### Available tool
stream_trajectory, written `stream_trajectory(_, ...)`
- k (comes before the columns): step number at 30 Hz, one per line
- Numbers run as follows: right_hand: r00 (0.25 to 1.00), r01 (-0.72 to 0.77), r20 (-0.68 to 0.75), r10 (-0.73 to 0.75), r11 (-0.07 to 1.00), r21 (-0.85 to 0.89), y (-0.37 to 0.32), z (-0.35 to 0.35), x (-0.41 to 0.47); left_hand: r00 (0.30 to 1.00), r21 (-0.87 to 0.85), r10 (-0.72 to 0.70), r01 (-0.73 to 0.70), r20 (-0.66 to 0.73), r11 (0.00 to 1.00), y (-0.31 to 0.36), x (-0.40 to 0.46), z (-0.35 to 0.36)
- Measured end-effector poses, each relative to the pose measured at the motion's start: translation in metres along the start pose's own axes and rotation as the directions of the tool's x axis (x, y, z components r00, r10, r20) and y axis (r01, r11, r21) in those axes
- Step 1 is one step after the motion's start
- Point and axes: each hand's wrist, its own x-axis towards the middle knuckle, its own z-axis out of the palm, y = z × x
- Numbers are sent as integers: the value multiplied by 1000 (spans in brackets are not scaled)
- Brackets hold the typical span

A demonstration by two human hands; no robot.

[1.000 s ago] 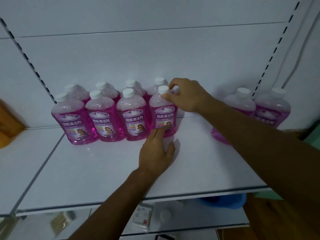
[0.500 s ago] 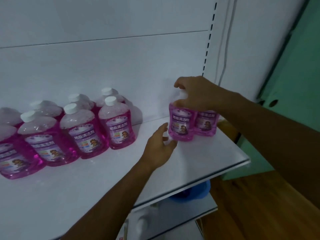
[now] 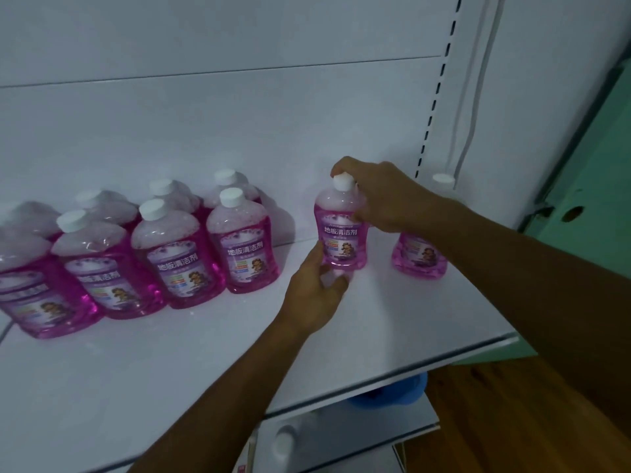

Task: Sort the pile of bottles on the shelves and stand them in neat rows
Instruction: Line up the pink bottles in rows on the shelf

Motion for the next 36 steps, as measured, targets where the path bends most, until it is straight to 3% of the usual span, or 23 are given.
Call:
stream_trajectory(10,976,216,34,-217,976,28,-11,33,65,994,54,-91,95,-67,994,-17,7,-30)
stream_trajectory(13,971,237,35,-235,971,-41,-12,37,78,993,101,-95,102,-75,990,-17,9,-41)
stream_trajectory(21,966,259,5,-260,966,17,-5,43,83,987,135,-120,134,-111,982,-19,13,-36)
stream_trajectory(28,983,185,22,-184,981,-57,-7,35,64,990,138,-53,71,-129,988,-5,9,-26)
stream_trajectory(33,999,46,18,-42,954,-296,9,6,26,995,111,-91,95,-40,989,5,14,0)
stream_trajectory(36,999,-43,-10,42,936,-348,22,-9,2,995,131,-92,87,35,988,14,20,21)
